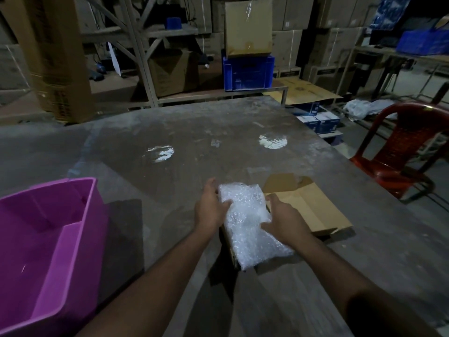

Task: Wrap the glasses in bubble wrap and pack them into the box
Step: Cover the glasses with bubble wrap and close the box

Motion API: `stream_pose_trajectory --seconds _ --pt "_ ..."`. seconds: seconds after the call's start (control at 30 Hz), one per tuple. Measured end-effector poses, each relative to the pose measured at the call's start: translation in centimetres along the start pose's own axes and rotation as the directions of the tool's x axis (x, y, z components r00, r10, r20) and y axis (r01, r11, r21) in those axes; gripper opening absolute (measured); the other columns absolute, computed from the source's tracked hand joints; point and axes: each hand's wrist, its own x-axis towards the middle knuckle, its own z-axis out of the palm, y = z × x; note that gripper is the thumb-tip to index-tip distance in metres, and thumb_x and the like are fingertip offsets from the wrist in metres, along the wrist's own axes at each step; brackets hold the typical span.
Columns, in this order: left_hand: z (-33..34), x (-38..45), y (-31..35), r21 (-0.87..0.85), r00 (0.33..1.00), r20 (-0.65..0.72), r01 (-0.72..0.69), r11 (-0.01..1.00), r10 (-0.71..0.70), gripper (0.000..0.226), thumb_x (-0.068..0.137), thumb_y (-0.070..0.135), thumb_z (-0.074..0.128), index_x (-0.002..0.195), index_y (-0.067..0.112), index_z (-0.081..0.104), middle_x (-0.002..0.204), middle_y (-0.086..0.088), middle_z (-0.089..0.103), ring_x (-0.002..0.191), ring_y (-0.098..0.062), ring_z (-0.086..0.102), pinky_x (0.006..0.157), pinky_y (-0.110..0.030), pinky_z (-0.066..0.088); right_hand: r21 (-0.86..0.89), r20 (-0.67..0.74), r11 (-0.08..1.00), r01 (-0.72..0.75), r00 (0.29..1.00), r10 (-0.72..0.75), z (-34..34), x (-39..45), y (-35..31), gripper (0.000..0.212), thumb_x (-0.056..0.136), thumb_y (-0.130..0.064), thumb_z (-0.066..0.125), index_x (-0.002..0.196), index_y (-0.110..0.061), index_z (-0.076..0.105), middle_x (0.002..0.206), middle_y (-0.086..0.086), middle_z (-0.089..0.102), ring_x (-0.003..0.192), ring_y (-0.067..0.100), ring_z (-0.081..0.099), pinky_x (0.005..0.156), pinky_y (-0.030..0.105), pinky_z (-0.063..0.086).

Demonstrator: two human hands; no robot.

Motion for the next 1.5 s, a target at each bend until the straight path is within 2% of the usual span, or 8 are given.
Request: stream_pose_trajectory --seconds 0.07,0.17,0.27,0.37,0.67,1.23,1.37,1.5 --pt "-0.1 -0.4 -0.1 0.086 0.992 -0.102 -0.065 0.994 0.073 0.084 0.075 0.025 0.089 0.144 0.022 0.043 0.129 -0.001 0.058 0.115 -0.021 0.058 0.097 -0.042 0.052 -0.118 -0.071 0.992 0.042 0.996 -0.051 0.3 -0.3 -0.3 0.076 0.082 -0.030 0.078 0.144 -0.020 0.035 0.115 0.004 0.063 0.104 0.025 0.061 0.073 0.032 0.048" --pt "-0.8 -1.6 0.2 0.235 0.955 -0.141 -0.223 0.946 0.260 0.055 0.080 0.032 0.083 0.128 0.023 0.057 0.124 0.003 0.056 0.119 -0.019 0.049 0.095 -0.035 0.047 -0.288 -0.199 0.943 0.165 0.953 -0.228 0.7 -0.2 -0.8 0.074 0.081 -0.014 0.071 0.147 -0.020 0.039 0.128 0.003 0.052 0.117 0.022 0.046 0.084 0.031 0.048" --pt "-1.0 -2.6 0.6 0.326 0.939 0.060 -0.339 0.882 0.338 0.030 0.088 0.033 0.073 0.117 0.029 0.066 0.116 0.010 0.063 0.117 -0.015 0.052 0.093 -0.031 0.044 -0.318 -0.175 0.869 0.379 0.877 -0.447 1.4 0.6 -1.2 0.070 0.076 0.005 0.060 0.142 -0.017 0.051 0.135 0.002 0.052 0.124 0.023 0.046 0.096 0.035 0.045" --pt "-0.5 -2.8 0.2 0.484 0.914 0.273 -0.399 0.779 0.299 0.040 0.093 0.027 0.063 0.133 0.030 0.060 0.136 0.012 0.057 0.131 -0.012 0.046 0.103 -0.033 0.033 -0.332 -0.060 0.815 0.474 0.852 -0.520 2.1 1.4 -1.1 0.061 0.078 0.004 0.054 0.137 -0.014 0.056 0.138 0.003 0.055 0.130 0.024 0.048 0.100 0.038 0.043" --pt "0.1 -2.0 -0.8 0.556 0.894 0.401 -0.410 0.723 0.198 0.028 0.099 0.034 0.049 0.125 0.025 0.057 0.133 0.003 0.059 0.126 -0.020 0.054 0.105 -0.047 0.040 -0.373 0.040 0.806 0.459 0.876 -0.480 2.8 2.8 -0.4 0.051 0.086 -0.002 0.052 0.136 -0.012 0.055 0.134 0.009 0.056 0.121 0.030 0.051 0.099 0.041 0.044" --pt "0.0 -0.9 0.8 0.590 0.846 0.533 -0.394 0.705 0.027 0.053 0.092 0.021 0.046 0.145 0.030 0.048 0.145 0.002 0.054 0.137 -0.023 0.041 0.113 -0.065 0.024 -0.611 0.202 0.682 0.402 0.912 -0.357 2.3 5.3 -1.8 0.042 0.093 -0.013 0.052 0.134 -0.022 0.055 0.131 0.004 0.055 0.120 0.024 0.054 0.097 0.041 0.033" --pt "-0.1 -1.1 0.6 0.616 0.877 0.471 -0.402 0.678 0.092 0.034 0.091 0.022 0.050 0.124 0.026 0.061 0.125 0.000 0.064 0.126 -0.023 0.048 0.108 -0.057 0.031 -0.543 0.183 0.754 0.369 0.929 -0.323 2.3 5.4 -1.7 0.046 0.089 -0.009 0.050 0.134 -0.020 0.050 0.127 0.004 0.060 0.118 0.025 0.056 0.094 0.041 0.033" --pt "-0.4 -1.2 0.7 0.608 0.896 0.417 -0.399 0.687 0.151 0.041 0.087 0.021 0.061 0.127 0.021 0.051 0.129 -0.003 0.059 0.122 -0.025 0.057 0.104 -0.047 0.036 -0.376 0.095 0.861 0.343 0.938 -0.333 1.3 5.0 -1.8 0.060 0.085 0.000 0.049 0.142 -0.018 0.041 0.134 0.011 0.056 0.111 0.032 0.061 0.090 0.040 0.038"
